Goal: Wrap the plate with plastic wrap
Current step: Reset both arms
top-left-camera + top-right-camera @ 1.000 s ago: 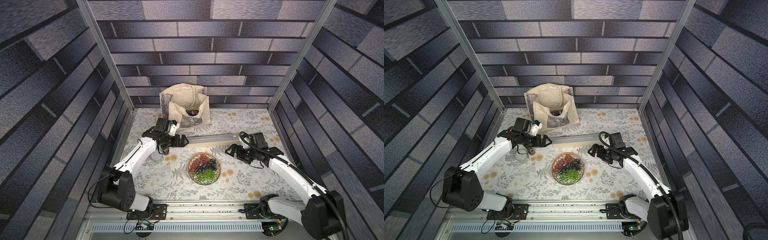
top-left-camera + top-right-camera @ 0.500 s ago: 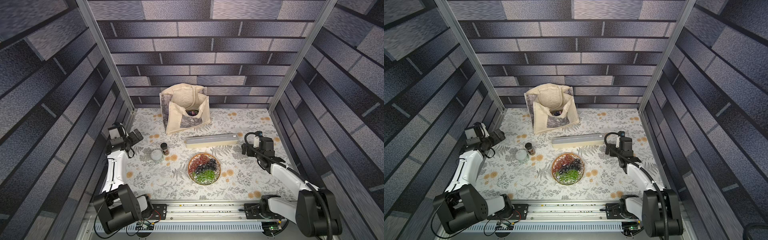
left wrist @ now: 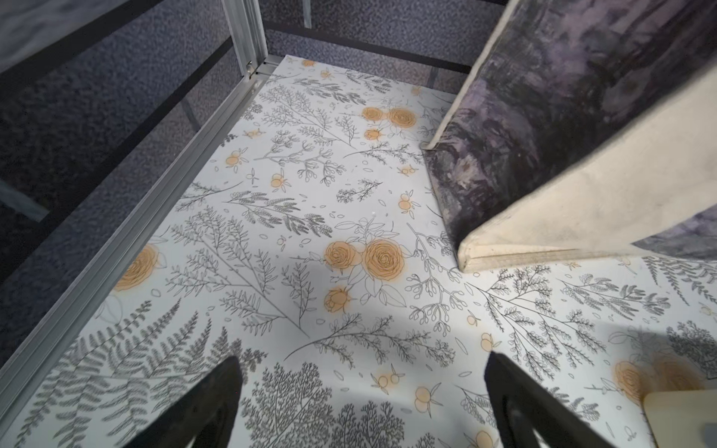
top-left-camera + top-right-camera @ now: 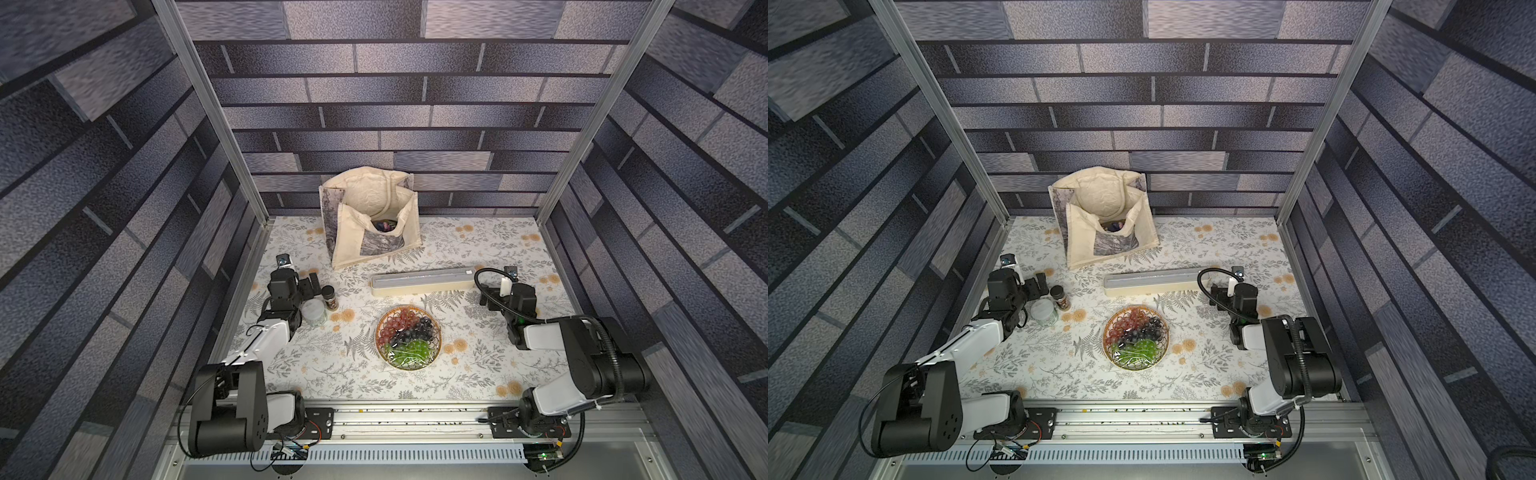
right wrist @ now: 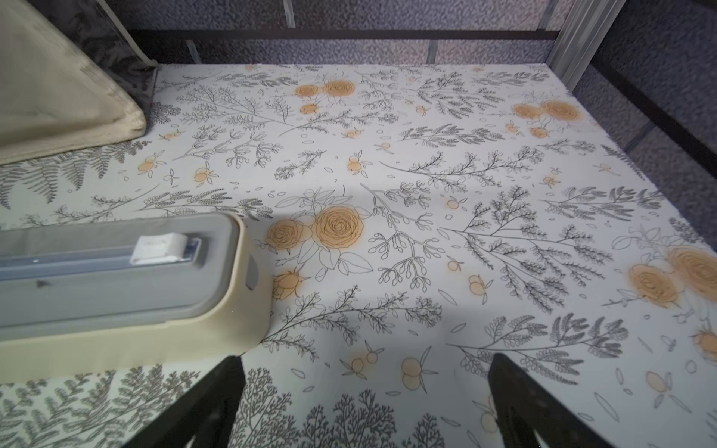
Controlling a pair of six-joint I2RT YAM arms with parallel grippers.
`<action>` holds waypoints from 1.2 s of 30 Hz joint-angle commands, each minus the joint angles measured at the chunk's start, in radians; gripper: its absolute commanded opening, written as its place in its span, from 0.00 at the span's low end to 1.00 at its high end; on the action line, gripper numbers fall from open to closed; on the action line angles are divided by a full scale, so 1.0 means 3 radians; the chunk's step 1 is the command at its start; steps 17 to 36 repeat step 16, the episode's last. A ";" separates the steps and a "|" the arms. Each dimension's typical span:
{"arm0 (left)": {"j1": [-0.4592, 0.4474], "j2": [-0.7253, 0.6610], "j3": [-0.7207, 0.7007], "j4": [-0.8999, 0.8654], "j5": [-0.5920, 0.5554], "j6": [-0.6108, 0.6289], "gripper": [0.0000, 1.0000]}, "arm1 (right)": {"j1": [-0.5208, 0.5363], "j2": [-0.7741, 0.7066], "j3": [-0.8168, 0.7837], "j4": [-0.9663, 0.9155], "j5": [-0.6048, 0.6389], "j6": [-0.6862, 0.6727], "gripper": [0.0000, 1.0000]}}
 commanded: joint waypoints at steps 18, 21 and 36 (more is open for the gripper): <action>0.0084 0.0834 -0.0319 0.1562 0.0184 0.0184 1.00 | -0.0023 -0.0019 0.0045 0.0196 0.0069 0.0004 1.00; 0.0084 0.0834 -0.0319 0.1562 0.0184 0.0184 1.00 | -0.0023 -0.0019 0.0045 0.0196 0.0069 0.0004 1.00; 0.0084 0.0834 -0.0319 0.1562 0.0184 0.0184 1.00 | -0.0023 -0.0019 0.0045 0.0196 0.0069 0.0004 1.00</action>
